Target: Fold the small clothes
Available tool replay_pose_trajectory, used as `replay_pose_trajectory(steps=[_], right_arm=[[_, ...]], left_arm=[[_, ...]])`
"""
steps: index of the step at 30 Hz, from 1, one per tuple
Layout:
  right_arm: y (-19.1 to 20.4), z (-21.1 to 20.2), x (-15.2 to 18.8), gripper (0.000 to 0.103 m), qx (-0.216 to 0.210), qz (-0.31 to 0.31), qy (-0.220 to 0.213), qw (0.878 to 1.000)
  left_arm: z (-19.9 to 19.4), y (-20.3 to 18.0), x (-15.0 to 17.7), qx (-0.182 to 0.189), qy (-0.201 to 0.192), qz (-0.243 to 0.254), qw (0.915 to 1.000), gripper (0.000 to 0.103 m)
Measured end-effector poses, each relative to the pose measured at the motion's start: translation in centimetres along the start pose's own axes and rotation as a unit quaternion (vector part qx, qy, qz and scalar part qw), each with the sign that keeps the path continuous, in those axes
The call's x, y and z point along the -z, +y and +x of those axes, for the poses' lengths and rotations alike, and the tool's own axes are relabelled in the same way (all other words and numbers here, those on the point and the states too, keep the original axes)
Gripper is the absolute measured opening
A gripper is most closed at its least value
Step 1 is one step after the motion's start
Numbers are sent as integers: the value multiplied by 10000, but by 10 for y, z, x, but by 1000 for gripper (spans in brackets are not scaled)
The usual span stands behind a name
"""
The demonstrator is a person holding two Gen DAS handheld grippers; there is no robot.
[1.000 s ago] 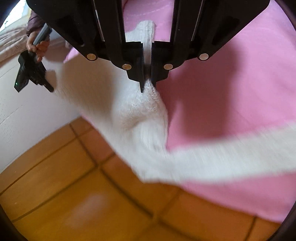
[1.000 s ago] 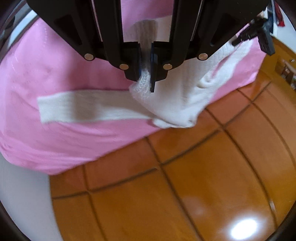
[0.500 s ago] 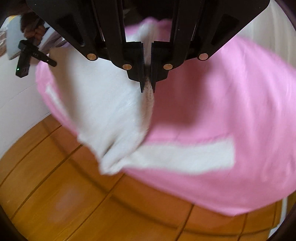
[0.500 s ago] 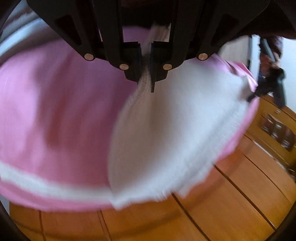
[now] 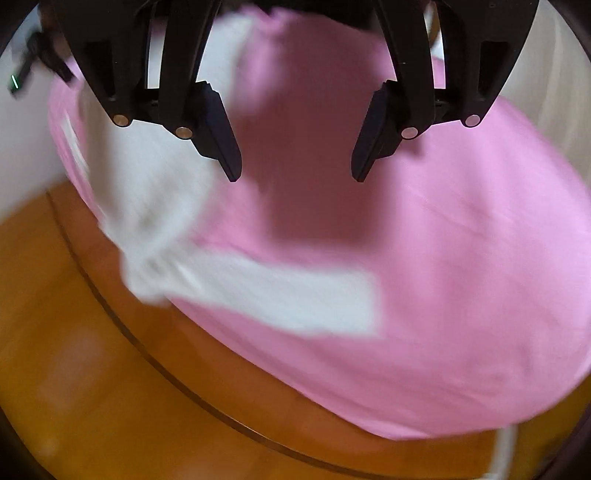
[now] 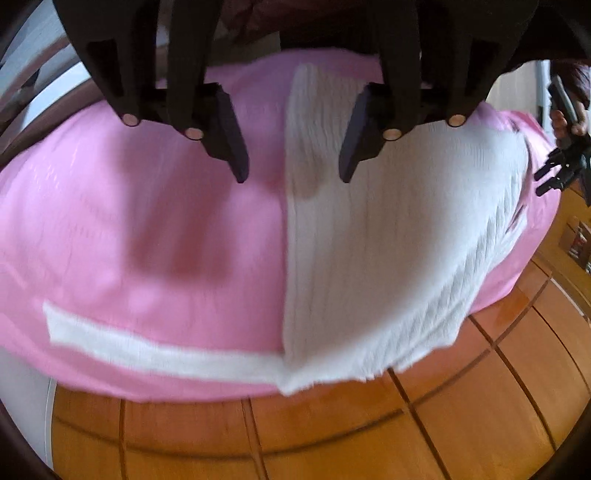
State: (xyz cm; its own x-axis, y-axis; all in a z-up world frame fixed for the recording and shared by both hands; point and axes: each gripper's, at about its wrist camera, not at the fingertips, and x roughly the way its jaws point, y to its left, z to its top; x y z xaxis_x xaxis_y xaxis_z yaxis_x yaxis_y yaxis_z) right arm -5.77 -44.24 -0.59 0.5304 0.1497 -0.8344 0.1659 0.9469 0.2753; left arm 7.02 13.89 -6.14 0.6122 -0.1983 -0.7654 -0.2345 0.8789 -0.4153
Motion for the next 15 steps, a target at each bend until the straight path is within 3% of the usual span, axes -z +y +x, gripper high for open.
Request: replay_pose_trajectory(steps=[2, 6, 11, 12, 13, 15], right_arm=[[20, 0, -7, 56, -136, -172, -148, 9997], [68, 17, -19, 60, -472, -600, -166, 9969], [121, 53, -28, 60, -742, -955, -34, 9927], [130, 58, -29, 61, -787, -998, -40, 9919], [140, 66, -31, 61, -892, -1016, -8, 9908], [151, 76, -33, 61, -1018, -1071, 29, 9890]], left_arm=[[2, 22, -23, -263, -185, -345, 9989, 64], [22, 49, -55, -141, -156, -976, 9950, 68], [64, 38, -85, 7, 86, -920, 9957, 67], [68, 35, -88, -31, 68, -778, 9969, 53], [77, 27, -93, -138, 117, -571, 9982, 28], [89, 19, -99, -403, 190, -315, 9985, 9]])
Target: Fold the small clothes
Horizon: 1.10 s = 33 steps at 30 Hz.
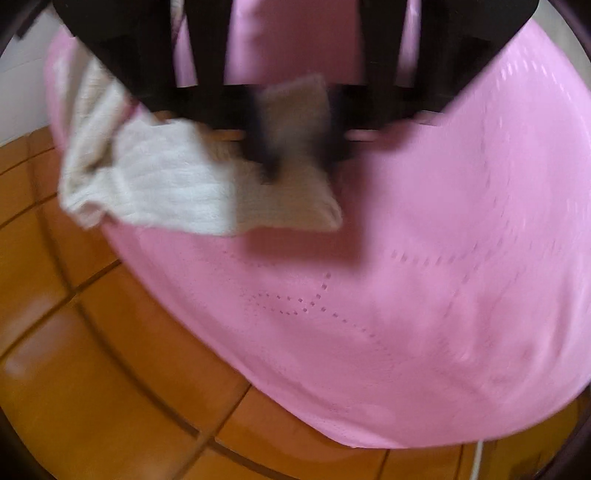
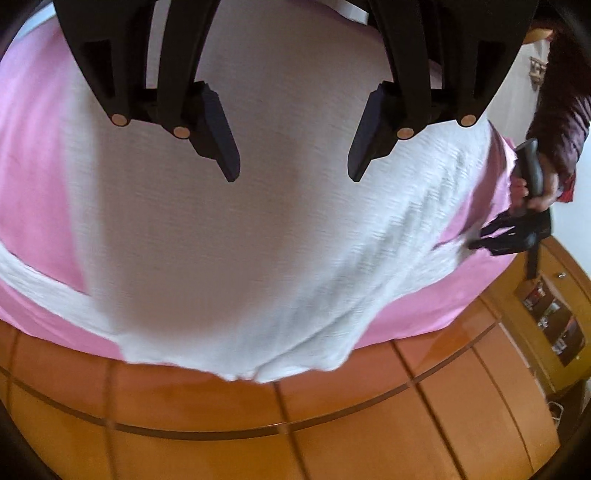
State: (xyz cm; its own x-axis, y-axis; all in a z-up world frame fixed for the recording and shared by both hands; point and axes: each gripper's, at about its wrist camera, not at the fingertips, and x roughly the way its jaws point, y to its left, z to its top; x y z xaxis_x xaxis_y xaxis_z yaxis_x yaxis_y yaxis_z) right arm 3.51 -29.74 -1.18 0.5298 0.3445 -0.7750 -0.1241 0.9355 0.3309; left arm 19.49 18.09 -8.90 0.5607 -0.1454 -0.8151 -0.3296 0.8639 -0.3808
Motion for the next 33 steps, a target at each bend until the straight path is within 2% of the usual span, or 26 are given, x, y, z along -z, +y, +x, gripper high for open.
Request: replay_pose_trajectory(steps=[2, 6, 8, 12, 14, 16, 18, 19, 23, 24, 25, 26, 27, 28, 30, 32, 33], right_arm=[[12, 11, 0, 61, -109, -81, 33, 9999], [28, 28, -3, 61, -351, -202, 147, 9991], [31, 36, -2, 61, -421, -246, 240, 9985], [34, 52, 3, 62, -470, -188, 386, 9980], [34, 55, 5, 62, -446, -166, 367, 9982], [32, 57, 5, 62, -434, -159, 362, 9983], [31, 59, 5, 62, -407, -192, 369, 9983], [31, 60, 6, 62, -383, -220, 370, 9983], [39, 64, 6, 64, -265, -344, 356, 9984], [39, 64, 6, 64, -254, -357, 344, 9984], [39, 64, 7, 64, -242, -372, 327, 9985], [39, 63, 8, 64, -237, -385, 321, 9985], [39, 61, 8, 64, -245, -393, 318, 9984], [36, 57, 6, 64, -271, -357, 308, 9985], [29, 49, 6, 64, -223, -256, 269, 9991], [11, 30, 6, 64, 30, -148, 110, 9998], [3, 23, 7, 64, 160, -88, 43, 9998]], left_arm=[[-4, 3, -12, -76, -198, 15, 9998, 7], [-45, 20, -52, -585, -988, -50, 9934, 6], [-70, 35, -75, -921, -1403, -145, 9857, 6], [-116, 63, -113, -1759, -2083, -226, 9619, 6], [-128, 73, -124, -2043, -2253, -257, 9523, 5], [-127, 79, -131, -2269, -2263, -260, 9469, 5], [-115, 86, -132, -2290, -2038, -298, 9514, 6], [-104, 91, -130, -2178, -1846, -350, 9577, 6], [-90, 86, -107, -1983, -1716, -373, 9643, 7], [-89, 84, -101, -1873, -1628, -328, 9682, 11], [-88, 80, -91, -1597, -1468, -265, 9758, 26], [-87, 75, -80, -1264, -1332, -207, 9828, 34], [-86, 68, -69, -852, -1175, -108, 9894, 48], [-87, 57, -50, -371, -1007, 85, 9942, 50], [-87, 37, -20, 150, -715, 457, 9963, 50], [-86, 16, 21, 891, -244, 797, 9925, 50], [-86, 9, 35, 1144, -89, 876, 9895, 50]])
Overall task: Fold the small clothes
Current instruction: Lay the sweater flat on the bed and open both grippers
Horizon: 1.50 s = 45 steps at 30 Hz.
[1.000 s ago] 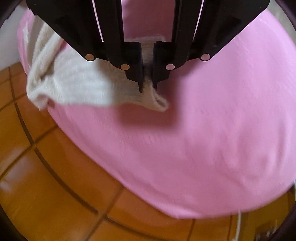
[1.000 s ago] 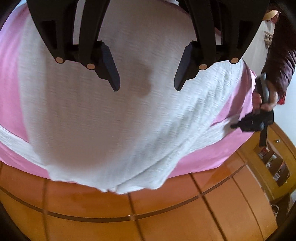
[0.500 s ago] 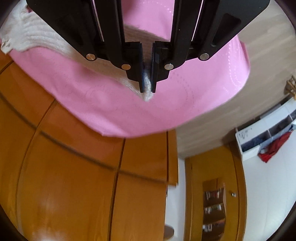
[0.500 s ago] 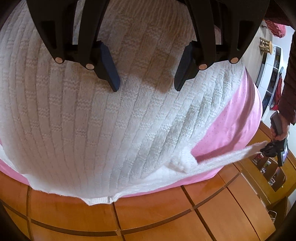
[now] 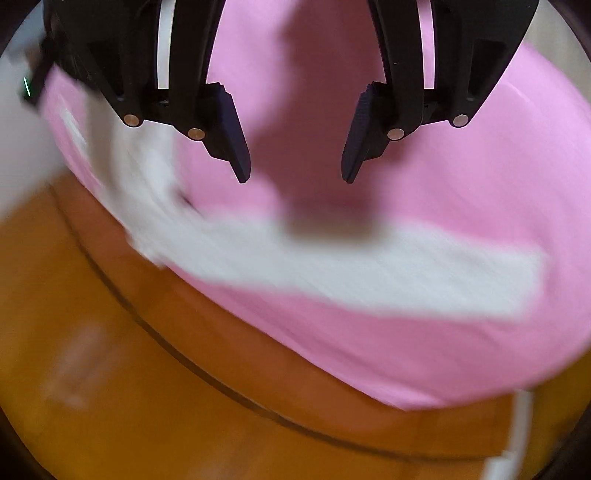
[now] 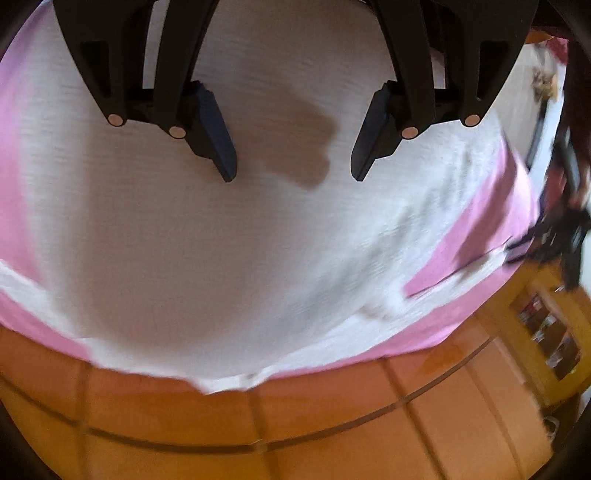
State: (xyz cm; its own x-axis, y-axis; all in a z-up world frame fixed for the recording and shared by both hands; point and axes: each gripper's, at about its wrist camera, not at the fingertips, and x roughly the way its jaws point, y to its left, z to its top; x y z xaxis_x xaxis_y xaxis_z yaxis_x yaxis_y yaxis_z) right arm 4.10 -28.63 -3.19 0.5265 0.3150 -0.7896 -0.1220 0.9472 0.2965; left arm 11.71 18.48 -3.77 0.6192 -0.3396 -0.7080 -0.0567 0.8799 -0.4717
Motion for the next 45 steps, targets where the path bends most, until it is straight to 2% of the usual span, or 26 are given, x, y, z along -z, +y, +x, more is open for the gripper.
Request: replay_pose_trajectory(steps=[1, 4, 6, 8, 10, 12, 13, 14, 15, 16, 18, 22, 25, 27, 29, 31, 33, 36, 37, 39, 40, 41, 42, 43, 45], right_arm=[[-16, -12, 2, 64, 192, 140, -73, 9997], [-67, -48, 13, 65, 802, 568, -212, 9949], [-97, -66, 25, 66, 1118, 824, -179, 9902], [-127, -80, 46, 68, 1222, 1161, -5, 9857], [-141, -84, 63, 67, 1003, 1408, 185, 9848], [-143, -80, 80, 61, 489, 1633, 383, 9846], [-139, -79, 83, 56, 446, 1596, 360, 9855], [-133, -79, 84, 39, 430, 1484, 322, 9875], [-128, -78, 84, 16, 348, 1438, 318, 9885], [-126, -78, 82, 10, 254, 1429, 327, 9889], [-119, -84, 77, 9, 160, 1313, 292, 9908], [-108, -142, 52, 7, -192, 1062, -500, 9929], [-109, -190, 46, 5, -256, 932, -962, 9907], [-112, -199, 51, 5, -88, 847, -945, 9919], [-122, -185, 65, 5, 257, 904, -517, 9942], [-131, -159, 84, 5, 520, 970, -29, 9939], [-137, -140, 99, 5, 620, 1020, 272, 9925], [-144, -115, 111, 5, 615, 1187, 537, 9896], [-144, -112, 114, 5, 556, 1196, 598, 9895], [-146, -114, 113, 9, 459, 1167, 590, 9904], [-150, -116, 109, 12, 378, 1230, 546, 9902], [-156, -119, 105, 25, 327, 1347, 494, 9891], [-165, -124, 102, 46, 322, 1510, 373, 9873], [-178, -131, 97, 49, 391, 1773, 121, 9833], [-209, -139, 90, 49, 460, 2327, -285, 9710]], left_arm=[[2, -12, 20, 377, 212, 83, 9990, 50], [7, -37, 65, 990, 700, 282, 9922, 50], [9, -45, 85, 1186, 944, 313, 9880, 50], [12, -49, 106, 1255, 1165, 371, 9845, 50], [15, -52, 119, 1326, 1365, 354, 9811, 50], [17, -55, 123, 1326, 1387, 391, 9806, 50], [16, -56, 123, 1350, 1391, 386, 9803, 39], [17, -56, 123, 1363, 1405, 387, 9799, 27], [19, -57, 118, 1311, 1392, 404, 9807, 12], [19, -59, 113, 1256, 1332, 423, 9822, 6], [15, -63, 114, 1346, 1205, 379, 9828, 5], [-22, -73, 101, 1872, 781, 192, 9790, 4], [-39, -80, 107, 2159, 782, 160, 9732, 4], [-37, -83, 120, 1992, 952, 290, 9749, 4], [-18, -78, 136, 1654, 1309, 293, 9771, 4], [1, -68, 151, 1020, 1526, 405, 9822, 4], [11, -59, 156, 866, 1698, 345, 9811, 4], [7, -61, 156, 560, 1755, 712, 9803, 4], [4, -61, 152, 339, 1711, 812, 9813, 4], [-5, -57, 141, 235, 1585, 774, 9840, 4], [-12, -58, 131, 164, 1338, 742, 9881, 13], [-17, -60, 122, 147, 1149, 728, 9906, 21], [-22, -63, 114, 178, 976, 697, 9926, 38], [-24, -70, 104, 247, 749, 671, 9946, 53], [-19, -86, 93, 298, 498, 787, 9952, 55]])
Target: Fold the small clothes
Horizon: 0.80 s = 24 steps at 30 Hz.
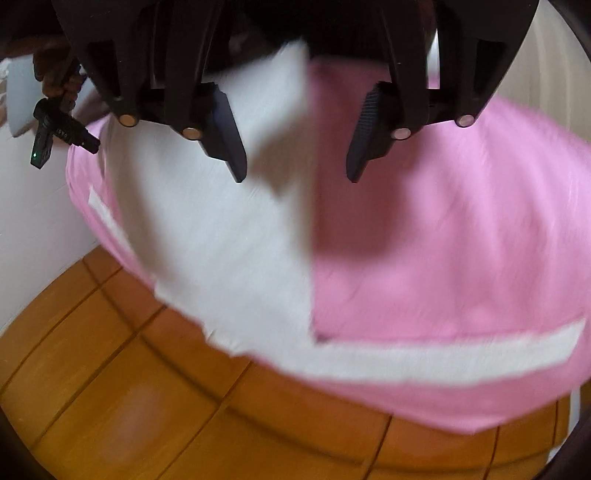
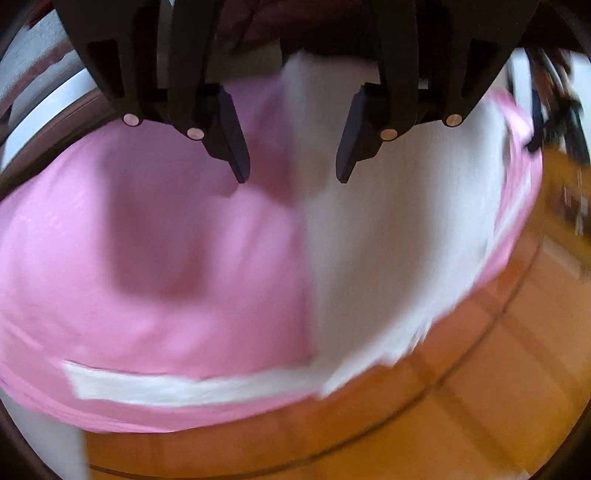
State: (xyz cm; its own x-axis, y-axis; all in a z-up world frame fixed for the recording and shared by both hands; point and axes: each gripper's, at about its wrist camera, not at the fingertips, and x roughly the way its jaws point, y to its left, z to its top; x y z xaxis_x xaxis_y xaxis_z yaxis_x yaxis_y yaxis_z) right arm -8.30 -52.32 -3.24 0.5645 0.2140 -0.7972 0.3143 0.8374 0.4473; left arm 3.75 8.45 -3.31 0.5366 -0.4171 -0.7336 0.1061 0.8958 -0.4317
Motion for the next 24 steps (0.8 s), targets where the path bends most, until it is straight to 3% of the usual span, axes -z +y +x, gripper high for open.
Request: replay_pose_trajectory(steps=[3, 5, 9, 13, 16, 17, 18, 20, 21, 24], right_arm=[[-41, -1, -31, 48, -62, 886, -471, 9949], [-73, 5, -52, 48, -138, 1549, -793, 9846], [-128, 22, -89, 47, -174, 2713, -1254, 9542], [-164, 37, -130, 45, -96, 3367, -1611, 9277], [-176, 43, -156, 38, 24, 3405, -1635, 9259], [-176, 46, -165, 26, 93, 3330, -1592, 9294], [-181, 46, -171, 5, 225, 3234, -1509, 9339], [-179, 47, -189, 5, 792, 2807, -1344, 9470], [-176, 44, -197, 5, 1162, 2597, -1428, 9480], [-202, 34, -214, 5, 1787, 2719, -1549, 9328]], left_arm=[[25, -26, -17, -96, -68, 191, 9997, 55], [47, -41, -25, 14, 34, 242, 9997, 55], [80, -77, -28, -30, 186, 602, 9980, 55], [101, -100, -23, -43, 343, 854, 9957, 55], [111, -107, -22, -124, 427, 957, 9944, 55], [114, -107, -21, -153, 466, 962, 9941, 55], [117, -106, -22, -199, 502, 967, 9939, 55], [122, -104, -21, -276, 543, 970, 9934, 55], [123, -102, -21, -284, 559, 966, 9933, 55], [127, -99, -19, -272, 587, 967, 9932, 57]])
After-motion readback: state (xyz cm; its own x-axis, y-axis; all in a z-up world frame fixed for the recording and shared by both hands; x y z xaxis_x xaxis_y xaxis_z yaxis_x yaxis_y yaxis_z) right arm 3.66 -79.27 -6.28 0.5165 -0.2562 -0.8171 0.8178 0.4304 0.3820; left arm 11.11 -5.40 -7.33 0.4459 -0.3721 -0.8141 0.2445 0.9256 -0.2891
